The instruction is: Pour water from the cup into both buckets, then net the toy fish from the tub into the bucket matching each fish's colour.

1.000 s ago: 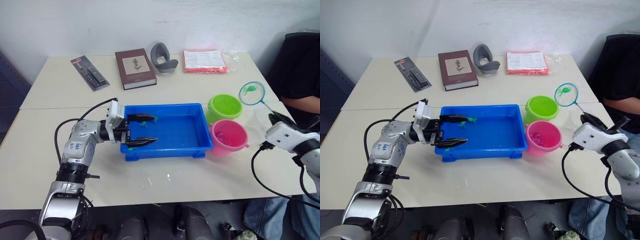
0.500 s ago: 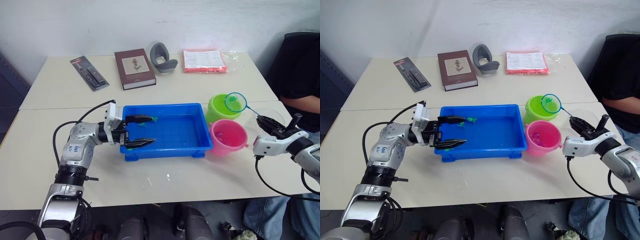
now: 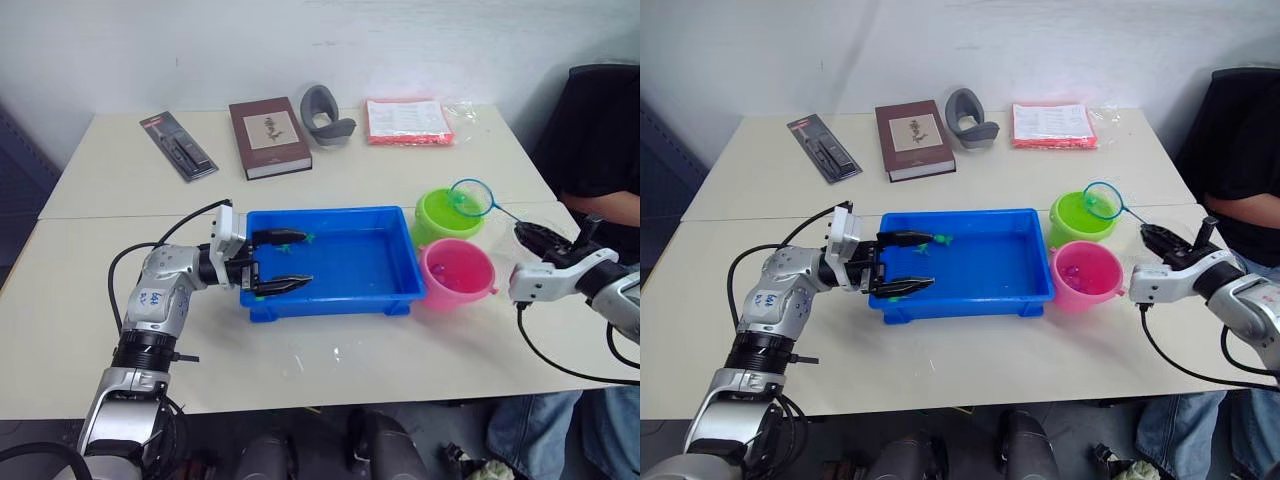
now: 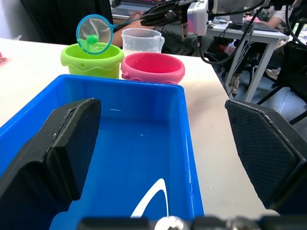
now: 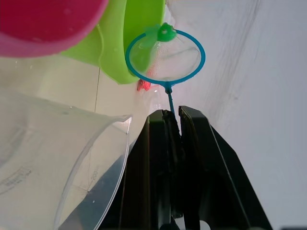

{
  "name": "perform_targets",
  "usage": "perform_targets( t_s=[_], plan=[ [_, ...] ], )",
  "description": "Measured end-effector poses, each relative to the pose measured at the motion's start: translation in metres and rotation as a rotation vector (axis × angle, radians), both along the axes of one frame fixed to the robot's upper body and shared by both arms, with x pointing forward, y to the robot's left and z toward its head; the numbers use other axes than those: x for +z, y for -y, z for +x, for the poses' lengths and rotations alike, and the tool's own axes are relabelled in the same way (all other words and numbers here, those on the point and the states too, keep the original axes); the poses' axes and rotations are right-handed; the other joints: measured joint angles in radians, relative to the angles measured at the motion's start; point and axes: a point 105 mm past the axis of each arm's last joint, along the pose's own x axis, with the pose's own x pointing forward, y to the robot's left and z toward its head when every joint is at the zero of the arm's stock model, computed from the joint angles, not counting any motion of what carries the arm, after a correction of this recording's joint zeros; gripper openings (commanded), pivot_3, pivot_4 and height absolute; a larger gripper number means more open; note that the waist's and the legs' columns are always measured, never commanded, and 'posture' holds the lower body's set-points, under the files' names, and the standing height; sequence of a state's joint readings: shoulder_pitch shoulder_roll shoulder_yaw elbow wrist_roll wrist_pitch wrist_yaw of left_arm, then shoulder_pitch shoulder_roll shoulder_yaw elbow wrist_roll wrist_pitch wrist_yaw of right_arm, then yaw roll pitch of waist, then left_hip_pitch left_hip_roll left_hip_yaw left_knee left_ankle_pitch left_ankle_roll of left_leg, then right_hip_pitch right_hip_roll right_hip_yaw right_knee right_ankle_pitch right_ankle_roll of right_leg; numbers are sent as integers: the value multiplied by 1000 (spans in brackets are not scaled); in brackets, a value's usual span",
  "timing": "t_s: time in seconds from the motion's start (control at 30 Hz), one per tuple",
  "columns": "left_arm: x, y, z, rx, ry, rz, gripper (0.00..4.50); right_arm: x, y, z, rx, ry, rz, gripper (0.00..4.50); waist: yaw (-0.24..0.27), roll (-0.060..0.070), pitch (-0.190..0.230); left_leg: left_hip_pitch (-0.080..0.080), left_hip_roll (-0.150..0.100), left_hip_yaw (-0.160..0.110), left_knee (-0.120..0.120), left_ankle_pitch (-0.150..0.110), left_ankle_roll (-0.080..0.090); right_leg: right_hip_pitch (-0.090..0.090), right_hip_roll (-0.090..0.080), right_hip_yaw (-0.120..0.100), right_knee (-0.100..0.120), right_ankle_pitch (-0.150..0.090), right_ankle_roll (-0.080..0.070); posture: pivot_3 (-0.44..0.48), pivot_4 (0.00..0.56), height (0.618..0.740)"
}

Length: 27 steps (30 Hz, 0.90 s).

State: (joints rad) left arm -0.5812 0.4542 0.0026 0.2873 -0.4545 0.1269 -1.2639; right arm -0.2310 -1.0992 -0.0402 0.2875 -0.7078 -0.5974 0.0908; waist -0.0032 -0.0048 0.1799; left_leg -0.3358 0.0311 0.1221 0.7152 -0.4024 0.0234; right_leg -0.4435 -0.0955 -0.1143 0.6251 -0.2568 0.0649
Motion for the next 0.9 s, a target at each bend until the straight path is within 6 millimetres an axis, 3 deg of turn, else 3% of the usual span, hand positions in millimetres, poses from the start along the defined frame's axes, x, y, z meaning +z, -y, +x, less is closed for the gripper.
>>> perform_targets(
  t_s=[0.27,0.33,0.4,0.47,0.53,0.63,0.77,0.9],
  plan=[
    [1,0,2,21,7,-6,4464,4,3,4,7,7,17,0,1,0,0,0,0,0,0,0,0,0,-1,0,0,0,0,0,150,740],
    [1,-1,3,33,5,-10,4464,12,4,4,4,23,72,0,1,0,0,0,0,0,0,0,0,0,-1,0,0,0,0,0,150,740],
    [0,-6,3,56,4,-17,4464,32,-6,2,29,40,239,0,0,0,0,0,1,-1,0,0,0,0,-1,0,-1,0,0,0,150,740],
    [-1,-13,4,80,1,-13,4464,48,-21,-2,87,17,399,0,-4,0,0,0,2,-1,0,0,-1,0,0,0,-1,0,0,0,150,740],
    [-1,-31,5,142,7,-1,4464,61,-48,-6,162,-96,699,0,-8,0,0,0,4,-1,0,0,-1,0,0,-1,0,0,0,0,150,740],
    [7,-61,8,234,36,19,4464,68,-86,-17,258,-358,1033,0,-2,0,0,0,4,-3,0,0,-1,0,-2,-3,1,-1,-2,0,150,740],
    [-1,-102,3,342,5,64,4464,48,-134,-38,255,-778,1145,0,5,0,0,-1,2,-5,0,-1,1,0,-6,-7,-1,-1,-2,0,150,740],
    [-9,-117,-4,373,-22,85,4464,29,-159,-38,117,-992,1196,0,10,0,0,-3,-2,-7,2,-2,3,-1,-13,-10,-3,0,-2,0,150,740]
  ],
)
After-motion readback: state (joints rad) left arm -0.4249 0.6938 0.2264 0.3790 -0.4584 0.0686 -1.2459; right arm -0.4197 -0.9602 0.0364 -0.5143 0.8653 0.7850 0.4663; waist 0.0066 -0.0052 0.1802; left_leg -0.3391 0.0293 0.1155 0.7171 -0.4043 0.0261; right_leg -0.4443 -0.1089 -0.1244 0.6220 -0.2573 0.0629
